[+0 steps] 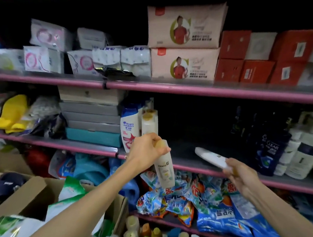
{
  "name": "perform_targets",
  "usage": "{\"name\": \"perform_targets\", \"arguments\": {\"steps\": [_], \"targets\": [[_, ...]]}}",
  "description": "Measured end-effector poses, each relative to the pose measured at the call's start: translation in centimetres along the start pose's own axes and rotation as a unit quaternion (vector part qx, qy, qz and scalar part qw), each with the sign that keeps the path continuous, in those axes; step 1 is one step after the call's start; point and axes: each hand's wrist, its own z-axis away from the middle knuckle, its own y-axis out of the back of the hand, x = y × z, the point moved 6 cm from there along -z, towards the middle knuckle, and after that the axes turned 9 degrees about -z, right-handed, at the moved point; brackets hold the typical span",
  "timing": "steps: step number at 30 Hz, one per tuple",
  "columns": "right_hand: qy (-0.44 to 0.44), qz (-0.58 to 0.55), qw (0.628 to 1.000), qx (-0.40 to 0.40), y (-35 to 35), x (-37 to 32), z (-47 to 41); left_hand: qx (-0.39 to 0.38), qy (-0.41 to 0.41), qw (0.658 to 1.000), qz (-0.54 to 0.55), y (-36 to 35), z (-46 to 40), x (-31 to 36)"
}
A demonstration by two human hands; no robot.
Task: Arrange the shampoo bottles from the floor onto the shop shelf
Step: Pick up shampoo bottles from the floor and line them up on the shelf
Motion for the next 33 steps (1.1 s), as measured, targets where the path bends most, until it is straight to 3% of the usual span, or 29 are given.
{"name": "perform_targets", "arguments": {"steps": [4, 10, 12, 14, 15, 17, 19, 21, 25, 33], "targets": [[0.016, 0.010, 1.000, -0.012, -1.2, 0.1, -1.0, -0.002, -0.006, 1.000, 0.013, 0.3, -0.9, 0.9], [-0.038, 0.022, 0.998, -0.044, -2.3, -0.1, -1.1, -0.004, -0.026, 0.998, 0.048, 0.6, -1.0, 2.3], [-0.021, 0.145, 0.989, -0.029, -2.3, -0.3, -0.3, -0.007, -0.031, 0.997, 0.064, 0.5, -0.8, 2.6], [0.046, 0.353, 0.934, 0.001, -2.7, -1.0, 1.0, -0.010, -0.037, 0.996, 0.079, 0.5, -0.5, 2.9], [0.099, 0.411, 0.906, -0.020, -3.5, -1.3, 2.0, -0.012, -0.041, 0.996, 0.084, 0.4, -0.4, 3.1], [0.161, 0.423, 0.876, -0.163, -6.2, -0.8, 4.5, -0.017, -0.053, 0.995, 0.087, 0.3, -0.1, 3.8], [0.124, 0.413, 0.842, -0.324, -8.5, 1.2, 7.7, -0.022, -0.065, 0.993, 0.094, 0.2, 0.1, 4.5], [0.120, 0.409, 0.822, -0.378, -9.5, 2.8, 9.4, -0.030, -0.069, 0.989, 0.124, 0.1, 0.3, 5.0], [0.184, 0.368, 0.851, -0.327, -9.9, 3.0, 10.1, -0.039, -0.083, 0.975, 0.204, 0.3, 0.7, 5.5], [0.127, 0.279, 0.877, -0.370, -9.7, 2.6, 11.9, -0.096, -0.124, 0.951, 0.267, -1.0, 2.0, 5.4]]}}
